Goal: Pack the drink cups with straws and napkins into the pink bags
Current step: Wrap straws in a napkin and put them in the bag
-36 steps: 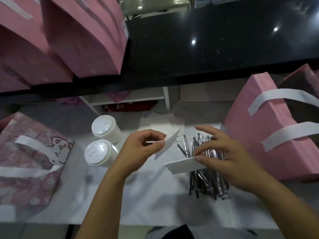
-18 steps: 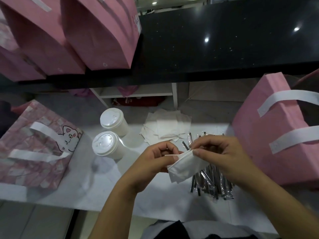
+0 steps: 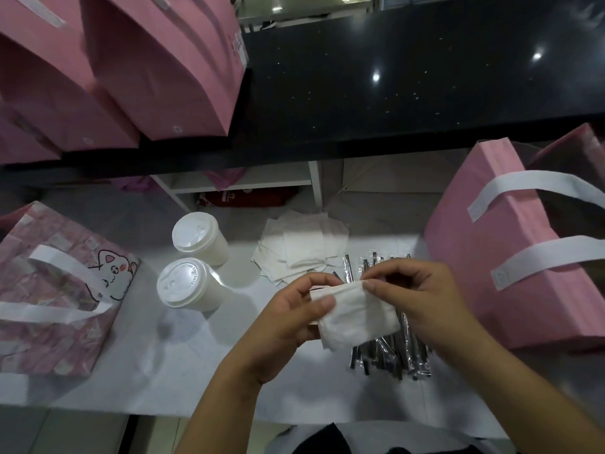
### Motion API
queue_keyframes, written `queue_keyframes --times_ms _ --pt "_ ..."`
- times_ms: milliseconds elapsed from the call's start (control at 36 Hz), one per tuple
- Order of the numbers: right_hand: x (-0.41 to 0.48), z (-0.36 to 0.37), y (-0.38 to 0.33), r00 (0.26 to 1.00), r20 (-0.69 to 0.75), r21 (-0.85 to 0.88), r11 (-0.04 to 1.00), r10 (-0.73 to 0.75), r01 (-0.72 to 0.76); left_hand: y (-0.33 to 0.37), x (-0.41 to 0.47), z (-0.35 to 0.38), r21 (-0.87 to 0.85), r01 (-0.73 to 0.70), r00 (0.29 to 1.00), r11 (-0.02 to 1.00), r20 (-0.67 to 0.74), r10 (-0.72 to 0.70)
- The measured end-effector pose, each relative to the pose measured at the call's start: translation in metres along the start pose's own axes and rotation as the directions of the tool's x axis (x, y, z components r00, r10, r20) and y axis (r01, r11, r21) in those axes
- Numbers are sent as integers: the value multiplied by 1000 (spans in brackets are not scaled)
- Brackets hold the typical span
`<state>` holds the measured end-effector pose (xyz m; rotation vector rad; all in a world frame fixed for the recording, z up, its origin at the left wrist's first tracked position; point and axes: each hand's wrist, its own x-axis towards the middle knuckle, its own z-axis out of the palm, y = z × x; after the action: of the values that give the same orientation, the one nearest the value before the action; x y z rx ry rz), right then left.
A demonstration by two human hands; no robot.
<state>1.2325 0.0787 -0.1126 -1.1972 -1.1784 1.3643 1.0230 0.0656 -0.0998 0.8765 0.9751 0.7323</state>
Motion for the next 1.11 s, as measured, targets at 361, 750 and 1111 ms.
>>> queue_keyframes --times_ms 361,750,1111 --pt "9 -12 36 976 -174 -189 968 131 -163 -26 1 -38 726 127 872 676 -407 273" --pt "13 27 83 960 -114 -988 76 257 -137 -36 -19 -71 641 165 903 750 -404 147" --pt "11 24 90 944 -281 -926 211 172 -314 -36 -16 -75 608 118 934 785 -337 121"
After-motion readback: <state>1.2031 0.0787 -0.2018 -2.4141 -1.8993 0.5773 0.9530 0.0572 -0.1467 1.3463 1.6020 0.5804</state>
